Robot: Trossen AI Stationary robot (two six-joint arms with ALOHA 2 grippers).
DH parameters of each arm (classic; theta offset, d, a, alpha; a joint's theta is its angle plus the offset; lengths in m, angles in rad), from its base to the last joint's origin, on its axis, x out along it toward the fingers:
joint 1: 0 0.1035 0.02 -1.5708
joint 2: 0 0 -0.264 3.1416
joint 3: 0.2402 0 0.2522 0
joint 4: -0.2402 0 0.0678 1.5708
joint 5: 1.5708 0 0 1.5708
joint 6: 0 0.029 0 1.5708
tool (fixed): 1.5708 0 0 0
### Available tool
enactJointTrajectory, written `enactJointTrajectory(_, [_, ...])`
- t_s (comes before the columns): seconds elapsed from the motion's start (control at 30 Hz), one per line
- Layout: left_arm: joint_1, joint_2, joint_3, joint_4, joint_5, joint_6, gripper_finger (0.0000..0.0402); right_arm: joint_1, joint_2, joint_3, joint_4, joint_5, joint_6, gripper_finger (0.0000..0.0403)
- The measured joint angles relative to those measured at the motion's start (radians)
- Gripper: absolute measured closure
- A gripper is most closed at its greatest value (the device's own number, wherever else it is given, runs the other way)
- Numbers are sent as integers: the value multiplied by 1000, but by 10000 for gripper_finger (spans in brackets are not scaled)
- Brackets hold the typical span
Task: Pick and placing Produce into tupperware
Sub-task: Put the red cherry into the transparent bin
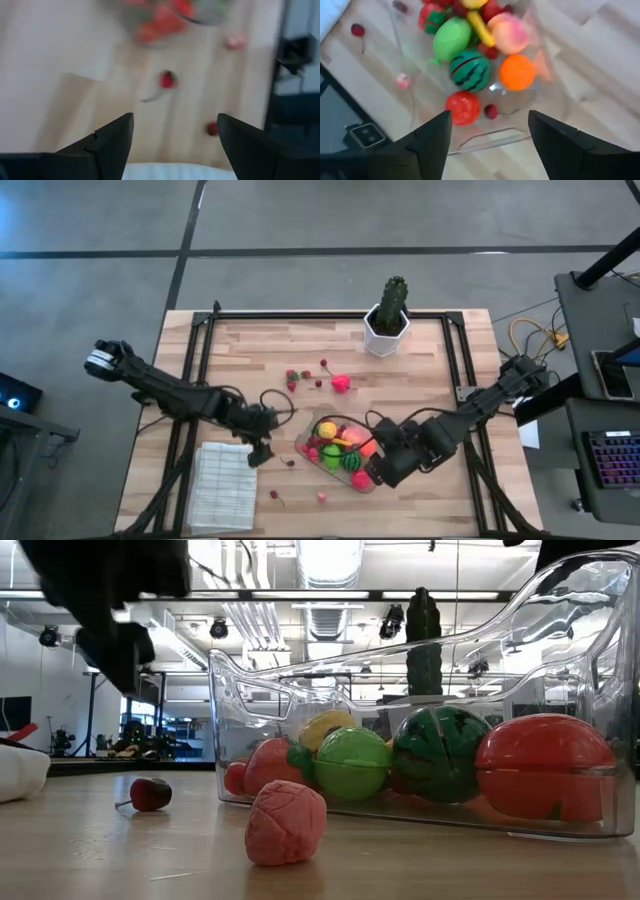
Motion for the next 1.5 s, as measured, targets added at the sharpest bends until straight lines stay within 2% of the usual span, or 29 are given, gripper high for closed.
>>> enactJointTrajectory(0.2, [-177, 42, 0, 72, -26, 108, 130, 18, -34, 0, -132, 99, -1, 136])
enactJointTrajectory(0.3, [-265, 91, 0, 103, -77, 135, 130, 25, -43, 0, -175, 108, -25, 136])
enactJointTrajectory(0.43, [-326, 181, 0, 195, -91, 215, 130, 27, -42, 0, -196, 107, -59, 139])
enactJointTrajectory(0.53, [-341, 246, 11, 253, -101, 261, 130, 28, -41, 0, -196, 105, -64, 137])
enactJointTrajectory(0.77, [-341, 345, 79, 256, -190, 316, 130, 39, -40, 0, -196, 98, -59, 135])
enactJointTrajectory(1.13, [-356, 372, 90, 256, -196, 340, 130, 49, -40, -1, -230, 86, -56, 132])
enactJointTrajectory(1.5, [-369, 451, 132, 268, -198, 335, 130, 55, -40, -1, -271, 50, -53, 138])
